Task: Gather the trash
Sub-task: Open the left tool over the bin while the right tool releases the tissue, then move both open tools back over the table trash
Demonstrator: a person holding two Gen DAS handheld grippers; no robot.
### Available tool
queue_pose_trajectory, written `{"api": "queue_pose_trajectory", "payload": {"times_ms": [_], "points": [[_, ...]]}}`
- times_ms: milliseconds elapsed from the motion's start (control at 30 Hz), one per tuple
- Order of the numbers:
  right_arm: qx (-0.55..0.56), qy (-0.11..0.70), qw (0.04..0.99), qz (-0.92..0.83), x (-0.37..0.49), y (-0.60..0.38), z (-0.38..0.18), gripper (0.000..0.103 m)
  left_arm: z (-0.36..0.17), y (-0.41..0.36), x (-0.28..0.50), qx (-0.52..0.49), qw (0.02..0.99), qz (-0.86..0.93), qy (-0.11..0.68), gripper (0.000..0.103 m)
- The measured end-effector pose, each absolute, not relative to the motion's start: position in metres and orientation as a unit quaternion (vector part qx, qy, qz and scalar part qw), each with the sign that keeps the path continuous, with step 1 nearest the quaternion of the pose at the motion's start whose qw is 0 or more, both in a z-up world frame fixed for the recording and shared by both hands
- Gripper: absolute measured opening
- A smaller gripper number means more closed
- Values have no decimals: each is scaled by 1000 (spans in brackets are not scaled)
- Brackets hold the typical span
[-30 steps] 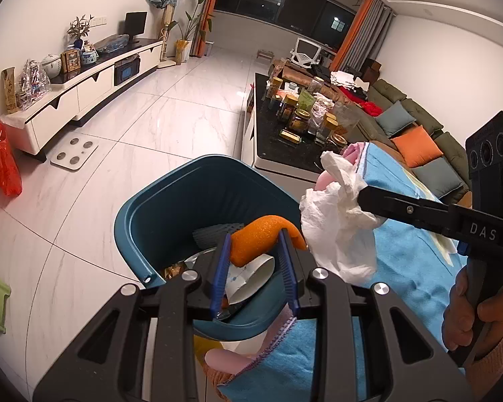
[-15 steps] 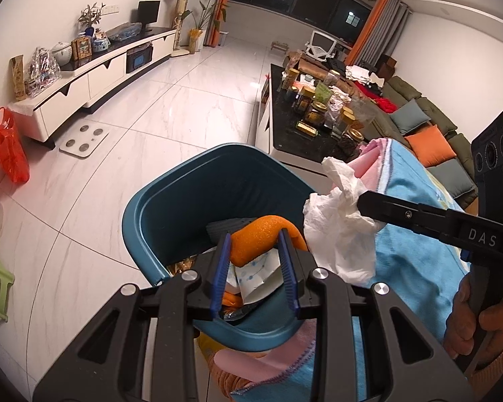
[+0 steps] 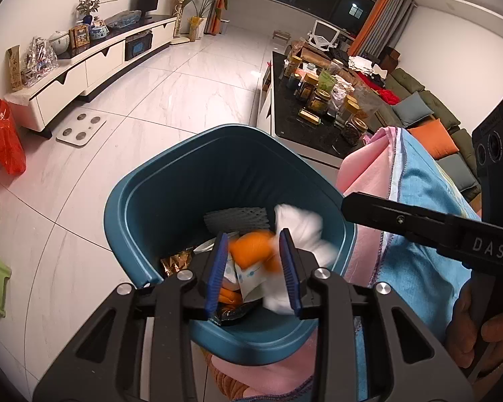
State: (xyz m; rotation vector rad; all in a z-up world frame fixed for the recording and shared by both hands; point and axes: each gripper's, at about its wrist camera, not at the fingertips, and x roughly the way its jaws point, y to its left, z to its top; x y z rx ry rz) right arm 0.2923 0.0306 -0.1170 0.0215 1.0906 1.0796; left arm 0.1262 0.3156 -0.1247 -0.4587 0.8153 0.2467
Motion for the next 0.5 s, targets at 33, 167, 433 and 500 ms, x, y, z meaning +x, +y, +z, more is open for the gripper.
{"api": "queue_pose_trajectory", "payload": {"times_ms": [33, 167, 433, 500], "points": [[11, 492, 720, 489, 292, 30, -116, 19, -126, 317, 126, -221, 885, 120, 392, 34], [14, 488, 724, 487, 291, 24, -115, 24, -123, 315, 124, -220, 888, 124, 384, 41], [19, 453, 744, 490, 282, -18, -90, 41, -91, 284, 95, -173, 923, 112, 325, 66], [14, 435, 755, 490, 273, -37, -79, 44, -80, 271, 86, -160, 932, 101, 309, 76]]}}
